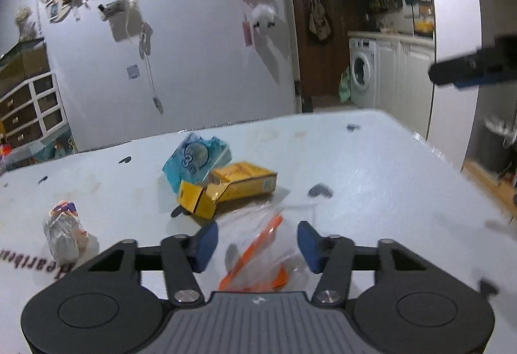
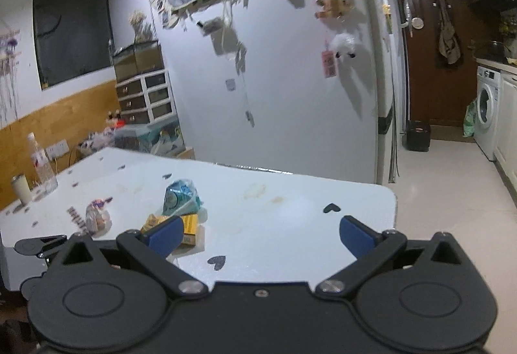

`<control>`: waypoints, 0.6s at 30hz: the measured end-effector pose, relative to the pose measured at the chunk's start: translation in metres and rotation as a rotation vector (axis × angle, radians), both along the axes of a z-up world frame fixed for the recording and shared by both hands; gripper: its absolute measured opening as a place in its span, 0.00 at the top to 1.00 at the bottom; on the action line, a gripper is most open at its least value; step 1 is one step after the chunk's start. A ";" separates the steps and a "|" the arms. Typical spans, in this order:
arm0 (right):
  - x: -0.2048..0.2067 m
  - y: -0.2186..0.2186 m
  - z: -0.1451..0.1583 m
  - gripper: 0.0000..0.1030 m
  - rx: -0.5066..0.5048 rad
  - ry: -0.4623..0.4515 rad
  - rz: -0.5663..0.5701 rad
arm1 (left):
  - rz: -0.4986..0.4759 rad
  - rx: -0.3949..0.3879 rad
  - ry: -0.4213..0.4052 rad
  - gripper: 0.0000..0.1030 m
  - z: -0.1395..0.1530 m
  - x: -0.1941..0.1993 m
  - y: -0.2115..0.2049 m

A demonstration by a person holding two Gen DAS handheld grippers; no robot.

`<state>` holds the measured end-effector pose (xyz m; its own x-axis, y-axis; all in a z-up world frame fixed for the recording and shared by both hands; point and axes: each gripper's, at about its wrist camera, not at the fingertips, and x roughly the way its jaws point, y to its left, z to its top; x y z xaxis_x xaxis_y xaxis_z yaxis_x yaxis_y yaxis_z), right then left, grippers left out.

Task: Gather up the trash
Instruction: 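Grasp the clear plastic bag with the left tool while the right tool grasps the yellow box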

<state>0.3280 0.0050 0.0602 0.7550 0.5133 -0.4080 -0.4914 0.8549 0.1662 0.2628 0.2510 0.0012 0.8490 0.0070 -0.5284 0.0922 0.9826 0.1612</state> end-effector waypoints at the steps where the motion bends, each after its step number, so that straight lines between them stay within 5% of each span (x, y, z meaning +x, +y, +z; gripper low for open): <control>1: 0.002 0.004 -0.002 0.00 -0.007 0.001 0.005 | -0.006 0.017 0.004 0.52 -0.002 0.001 0.000; 4: 0.008 0.013 -0.006 0.00 -0.017 0.012 0.008 | -0.021 0.056 0.000 0.58 -0.005 0.004 0.000; 6: 0.014 0.021 -0.007 0.00 -0.023 0.020 0.008 | -0.029 0.043 -0.013 0.71 -0.005 0.005 0.004; 18: 0.047 0.087 -0.017 0.00 -0.016 0.121 0.087 | 0.003 -0.043 -0.102 0.84 0.003 -0.006 0.030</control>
<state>0.3747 0.0925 0.0428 0.6530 0.5674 -0.5016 -0.5409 0.8130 0.2156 0.2570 0.2805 0.0040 0.8983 -0.0113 -0.4392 0.0745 0.9891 0.1270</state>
